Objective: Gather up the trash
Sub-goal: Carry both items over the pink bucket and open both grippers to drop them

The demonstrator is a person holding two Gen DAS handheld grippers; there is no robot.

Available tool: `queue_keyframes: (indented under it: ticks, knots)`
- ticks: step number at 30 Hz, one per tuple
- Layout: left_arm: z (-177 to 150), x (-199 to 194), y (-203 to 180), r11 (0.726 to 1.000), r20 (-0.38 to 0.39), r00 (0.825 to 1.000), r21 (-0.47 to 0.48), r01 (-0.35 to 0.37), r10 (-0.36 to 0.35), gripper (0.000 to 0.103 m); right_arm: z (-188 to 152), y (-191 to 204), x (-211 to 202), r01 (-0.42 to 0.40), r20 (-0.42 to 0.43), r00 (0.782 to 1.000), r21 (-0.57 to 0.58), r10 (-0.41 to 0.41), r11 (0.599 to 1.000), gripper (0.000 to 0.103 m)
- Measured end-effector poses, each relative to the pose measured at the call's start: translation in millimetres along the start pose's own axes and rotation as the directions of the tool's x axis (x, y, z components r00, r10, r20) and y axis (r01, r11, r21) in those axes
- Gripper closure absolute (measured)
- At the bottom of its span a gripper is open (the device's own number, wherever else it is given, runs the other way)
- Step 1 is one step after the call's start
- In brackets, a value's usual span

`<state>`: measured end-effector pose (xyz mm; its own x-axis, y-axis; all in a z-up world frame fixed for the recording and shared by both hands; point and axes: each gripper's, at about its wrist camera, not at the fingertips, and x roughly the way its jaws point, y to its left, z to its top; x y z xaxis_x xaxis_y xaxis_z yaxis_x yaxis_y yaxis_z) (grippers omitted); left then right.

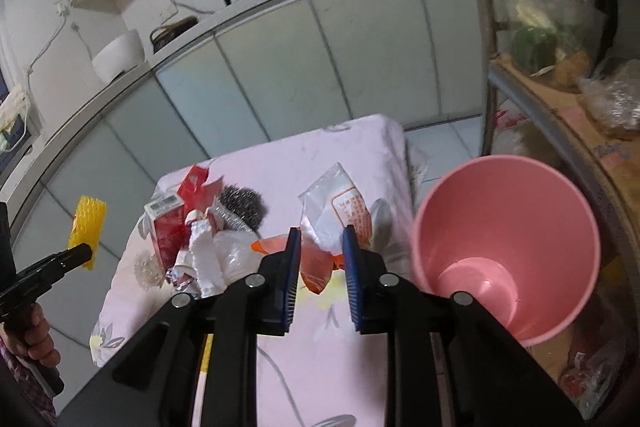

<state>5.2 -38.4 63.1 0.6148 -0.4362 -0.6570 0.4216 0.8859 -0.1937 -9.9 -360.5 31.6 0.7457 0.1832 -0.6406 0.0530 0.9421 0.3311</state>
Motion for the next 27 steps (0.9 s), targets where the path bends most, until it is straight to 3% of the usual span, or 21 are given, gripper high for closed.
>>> queue_keyframes:
  ticks: [6,11,23,27]
  knots:
    - [21,28,-65,0.987,0.003,0.993,0.112,0.118,-0.119,0.087,-4,-31,-21,0.084,0.024,0.996,0.061,-0.086,0.995,0.082]
    - [32,68,-115,0.966,-0.041,0.980,0.167,0.197,-0.193,0.087,-8,-61,-31,0.170,0.022,0.985,0.121,-0.174,0.978,0.082]
    - [22,155,-210,0.919,-0.198,0.937,0.220,0.328,-0.287,0.086,-22,-110,-22,0.301,-0.035,0.953,0.188,-0.300,0.935,0.082]
    - [15,185,-233,0.913,-0.233,0.938,0.259,0.314,-0.257,0.086,-27,-122,-12,0.325,-0.067,0.946,0.206,-0.318,0.923,0.082]
